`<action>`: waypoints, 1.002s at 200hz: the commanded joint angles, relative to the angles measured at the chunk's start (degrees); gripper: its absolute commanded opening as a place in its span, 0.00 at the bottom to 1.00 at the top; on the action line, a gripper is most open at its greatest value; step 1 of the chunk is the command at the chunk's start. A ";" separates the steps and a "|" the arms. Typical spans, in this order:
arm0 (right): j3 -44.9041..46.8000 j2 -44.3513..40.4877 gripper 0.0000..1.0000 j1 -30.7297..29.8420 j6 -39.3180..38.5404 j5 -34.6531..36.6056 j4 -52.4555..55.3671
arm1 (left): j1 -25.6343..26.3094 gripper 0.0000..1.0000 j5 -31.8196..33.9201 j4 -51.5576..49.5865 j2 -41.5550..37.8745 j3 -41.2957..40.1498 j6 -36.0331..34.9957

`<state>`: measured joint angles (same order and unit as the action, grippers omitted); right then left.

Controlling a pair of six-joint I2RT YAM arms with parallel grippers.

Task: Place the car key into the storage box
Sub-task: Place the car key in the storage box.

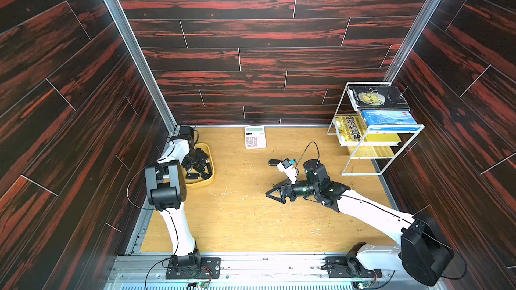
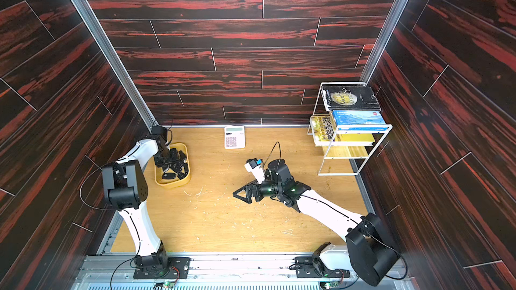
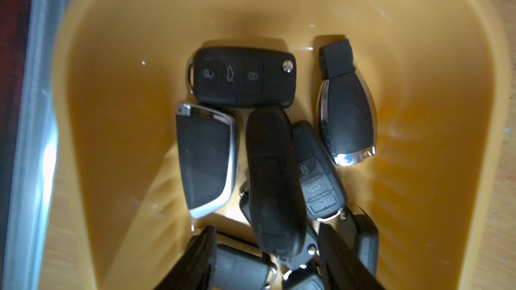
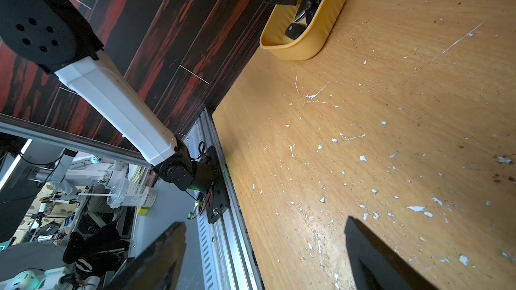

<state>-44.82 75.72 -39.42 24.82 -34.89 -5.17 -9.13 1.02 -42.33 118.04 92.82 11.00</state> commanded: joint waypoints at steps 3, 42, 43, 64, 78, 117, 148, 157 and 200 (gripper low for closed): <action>0.65 -0.83 0.93 -0.43 -0.08 0.24 -0.29 | -0.59 0.70 -2.56 -1.61 -0.71 0.60 0.07; -0.24 -1.66 0.98 -0.43 -1.58 5.20 2.94 | -0.59 0.97 -5.84 2.79 -6.03 -2.82 0.31; -0.26 -1.69 0.98 -0.46 -1.64 5.46 3.00 | -0.56 0.97 -5.80 2.91 -6.22 -2.90 0.32; -0.93 -2.13 0.98 -0.47 -2.62 8.06 4.92 | -0.54 1.00 -6.83 4.01 -9.84 -4.79 1.38; -1.47 -2.22 0.98 -0.46 -3.27 9.16 5.77 | -0.55 1.00 -8.17 4.46 -12.71 -6.11 2.01; -3.92 -1.87 0.99 -0.48 -4.54 14.58 8.85 | -0.52 1.00 -9.39 14.62 -26.00 -15.27 5.27; -10.58 2.31 0.99 -0.40 -5.77 21.91 16.71 | -0.48 1.00 -16.22 15.33 -33.97 -17.63 10.26; -11.93 3.34 0.99 -0.39 -6.01 23.19 17.85 | -0.43 1.00 -20.16 16.83 -36.80 -19.04 11.51; -18.65 9.42 0.98 -0.39 -5.13 35.49 24.53 | 2.28 1.00 -31.74 21.06 -49.55 -23.85 15.66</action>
<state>-60.42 81.91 -39.53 19.81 -9.17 12.51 -8.43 -21.17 -23.88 74.24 70.43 23.57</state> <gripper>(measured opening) 0.985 0.999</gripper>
